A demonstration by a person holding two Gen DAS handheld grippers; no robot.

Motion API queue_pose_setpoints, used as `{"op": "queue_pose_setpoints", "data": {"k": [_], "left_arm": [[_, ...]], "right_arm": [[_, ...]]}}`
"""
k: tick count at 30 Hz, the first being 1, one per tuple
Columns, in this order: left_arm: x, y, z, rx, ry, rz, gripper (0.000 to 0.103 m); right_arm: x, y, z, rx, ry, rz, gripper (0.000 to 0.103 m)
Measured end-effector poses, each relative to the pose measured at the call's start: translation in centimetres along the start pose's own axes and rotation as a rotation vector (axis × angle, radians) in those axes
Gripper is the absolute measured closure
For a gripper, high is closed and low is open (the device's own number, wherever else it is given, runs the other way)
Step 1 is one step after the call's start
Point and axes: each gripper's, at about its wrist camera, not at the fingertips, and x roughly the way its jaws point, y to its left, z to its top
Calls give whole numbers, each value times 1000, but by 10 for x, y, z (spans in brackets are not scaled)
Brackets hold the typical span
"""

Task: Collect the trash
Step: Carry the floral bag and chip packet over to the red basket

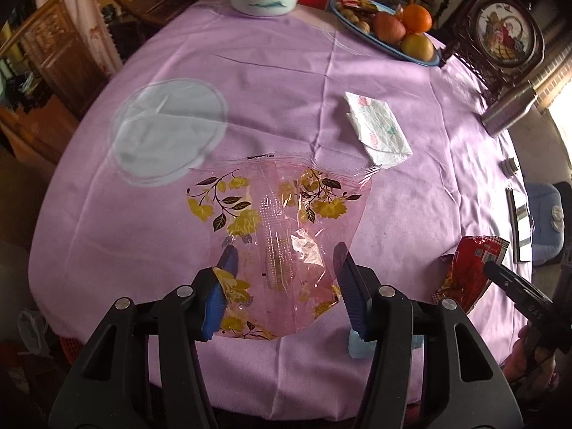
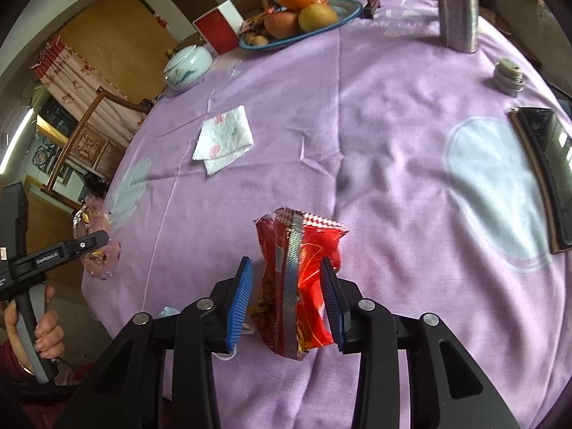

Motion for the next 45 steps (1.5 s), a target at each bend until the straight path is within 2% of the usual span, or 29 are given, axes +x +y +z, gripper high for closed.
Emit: {"op": "queue_pose_setpoints", "data": {"k": [3,4,5,8,19,27,34,45], "left_arm": [[-10,8,-6,-19,-19,9,48],[-13,10,-7,-23,-22,12,48],[-15,13,-7,-26,-26,12,48],[-22,22,-6,-22,-46,3,48],[-45,53,1,7,-117,-45,48],[-57,86,1,-37,-159,-57,48],[-68,133,-12,-141,-183,-25,48],[-92,219,-54,-350,-217,58,48]], "right_arm": [[7,7,2,-32,14,-4,65],[8,10,2,-40,11,-7,73],[7,15,1,-49,2,-2,88],[3,24,1,-56,-31,14,95],[-27,84,5,-117,-141,-4,95],[-28,125,10,-188,-152,6,95],[-13,169,18,-276,-121,52,95],[20,254,21,-450,-49,150,95]]}}
